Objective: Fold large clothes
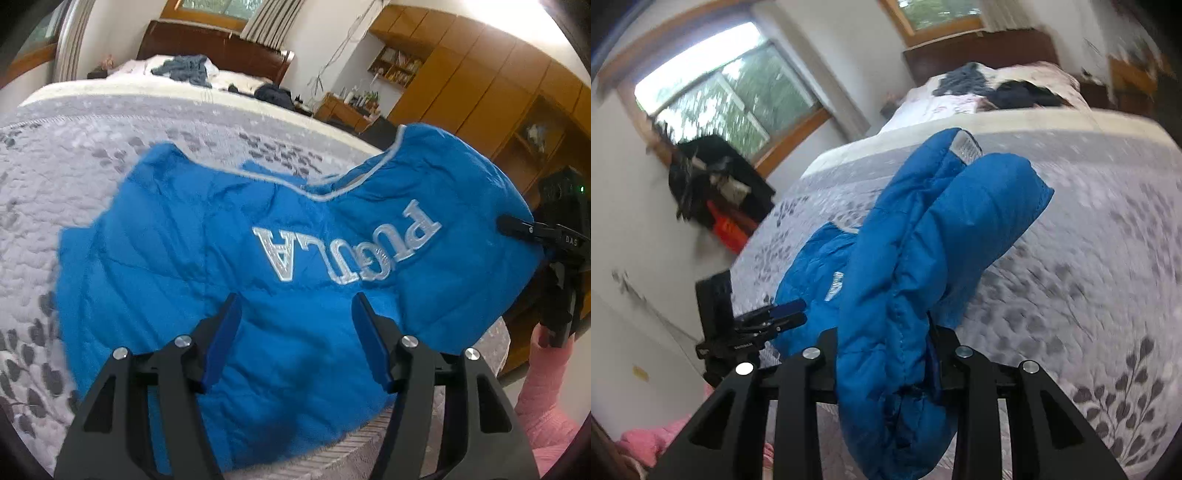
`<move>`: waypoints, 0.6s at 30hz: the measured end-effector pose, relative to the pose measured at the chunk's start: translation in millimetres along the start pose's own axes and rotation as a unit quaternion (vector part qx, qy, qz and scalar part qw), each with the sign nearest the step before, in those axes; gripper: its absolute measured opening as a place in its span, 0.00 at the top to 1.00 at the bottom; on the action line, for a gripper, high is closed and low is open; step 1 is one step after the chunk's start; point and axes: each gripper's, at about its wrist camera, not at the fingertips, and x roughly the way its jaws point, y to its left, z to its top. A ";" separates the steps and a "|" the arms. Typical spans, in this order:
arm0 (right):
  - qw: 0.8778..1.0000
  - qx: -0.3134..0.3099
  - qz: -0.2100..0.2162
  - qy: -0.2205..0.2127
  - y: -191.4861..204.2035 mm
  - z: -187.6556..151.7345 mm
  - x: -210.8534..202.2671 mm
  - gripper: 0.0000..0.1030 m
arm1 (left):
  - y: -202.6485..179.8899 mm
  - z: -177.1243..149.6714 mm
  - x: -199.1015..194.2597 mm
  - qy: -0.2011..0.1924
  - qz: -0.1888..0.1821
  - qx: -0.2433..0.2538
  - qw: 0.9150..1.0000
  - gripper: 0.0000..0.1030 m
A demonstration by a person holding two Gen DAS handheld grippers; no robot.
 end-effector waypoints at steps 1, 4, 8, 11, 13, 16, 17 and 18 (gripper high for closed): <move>1.000 -0.016 -0.005 0.006 13.5 4.8 5.3 0.68 | 1.2 0.4 -6.5 -0.007 0.003 0.003 1.000 0.40; 0.998 -0.049 -0.013 0.026 41.1 11.1 19.7 0.68 | 6.2 0.3 -21.8 -0.021 0.004 0.001 1.000 0.40; 0.993 -0.094 -0.026 0.059 78.4 18.5 50.3 0.68 | 18.4 1.1 -37.5 -0.035 0.008 -0.010 0.999 0.40; 0.988 -0.125 -0.036 0.085 104.8 17.6 76.7 0.68 | 27.5 3.3 -45.1 -0.041 0.003 -0.026 0.999 0.40; 0.984 -0.141 -0.037 0.102 113.9 12.9 91.0 0.68 | 34.4 3.7 -50.6 -0.047 -0.001 -0.038 0.998 0.40; 0.978 -0.161 -0.038 0.129 130.5 7.1 117.6 0.68 | 40.5 5.3 -56.7 -0.056 -0.003 -0.046 0.997 0.40; 0.976 -0.165 -0.037 0.137 134.9 5.5 126.8 0.68 | 41.4 5.6 -58.9 -0.058 -0.005 -0.048 0.997 0.40; 0.975 -0.167 -0.036 0.143 137.8 4.8 132.8 0.68 | 43.4 4.9 -61.1 -0.059 -0.007 -0.049 0.997 0.40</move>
